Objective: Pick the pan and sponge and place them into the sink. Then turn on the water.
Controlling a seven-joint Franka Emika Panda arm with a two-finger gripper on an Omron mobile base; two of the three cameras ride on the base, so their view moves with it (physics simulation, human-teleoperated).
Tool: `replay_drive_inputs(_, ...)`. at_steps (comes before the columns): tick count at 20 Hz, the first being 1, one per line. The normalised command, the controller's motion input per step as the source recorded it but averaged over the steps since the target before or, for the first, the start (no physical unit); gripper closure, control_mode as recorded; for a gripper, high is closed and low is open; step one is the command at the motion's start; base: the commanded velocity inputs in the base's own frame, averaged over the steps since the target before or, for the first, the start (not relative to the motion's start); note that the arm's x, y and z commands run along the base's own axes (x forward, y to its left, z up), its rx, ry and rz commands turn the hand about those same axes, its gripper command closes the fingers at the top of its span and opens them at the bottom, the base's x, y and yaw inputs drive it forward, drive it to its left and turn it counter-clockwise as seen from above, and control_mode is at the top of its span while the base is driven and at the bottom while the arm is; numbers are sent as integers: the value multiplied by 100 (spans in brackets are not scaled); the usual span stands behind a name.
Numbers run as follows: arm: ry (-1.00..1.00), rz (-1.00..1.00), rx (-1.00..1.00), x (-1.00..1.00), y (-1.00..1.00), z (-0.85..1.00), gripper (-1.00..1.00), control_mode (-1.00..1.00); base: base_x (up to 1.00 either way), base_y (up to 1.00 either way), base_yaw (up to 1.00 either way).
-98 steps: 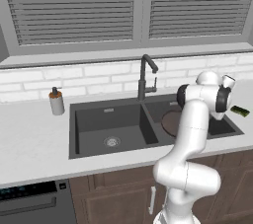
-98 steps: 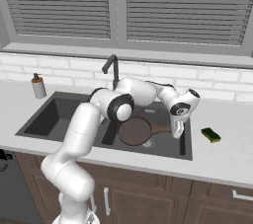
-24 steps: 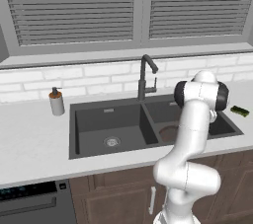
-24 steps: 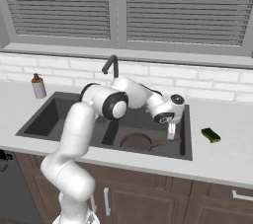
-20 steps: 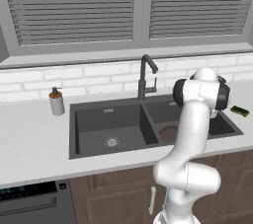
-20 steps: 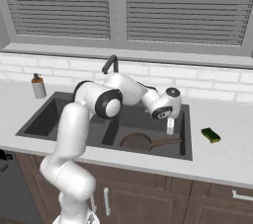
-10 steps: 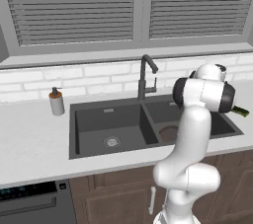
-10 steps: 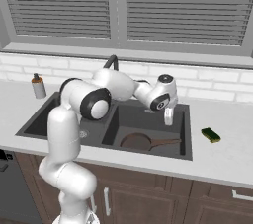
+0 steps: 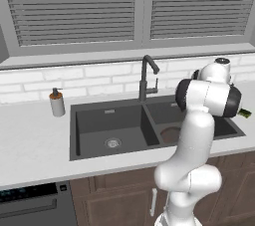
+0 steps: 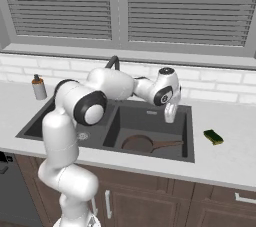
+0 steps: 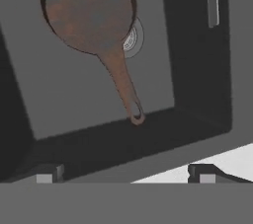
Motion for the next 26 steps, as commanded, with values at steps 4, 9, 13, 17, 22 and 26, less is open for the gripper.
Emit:
replay_drive_inputs(4,0,-45,2,-16,-3,7,-100,-100,0,0,0)
replay_drive_inputs(9,0,-60,7,0,-11,3,-100,-100,0,0,0)
replay_drive_inputs(13,0,-62,10,0,-28,8,-100,-100,0,0,0)
replay_drive_inputs(17,4,-36,14,6,-57,22,-100,-100,0,0,0)
replay_drive_inputs(22,1,-5,3,-1,-48,2,-100,-100,0,0,0)
replay_drive_inputs(26,0,0,0,0,-29,-3,-100,-100,0,0,0)
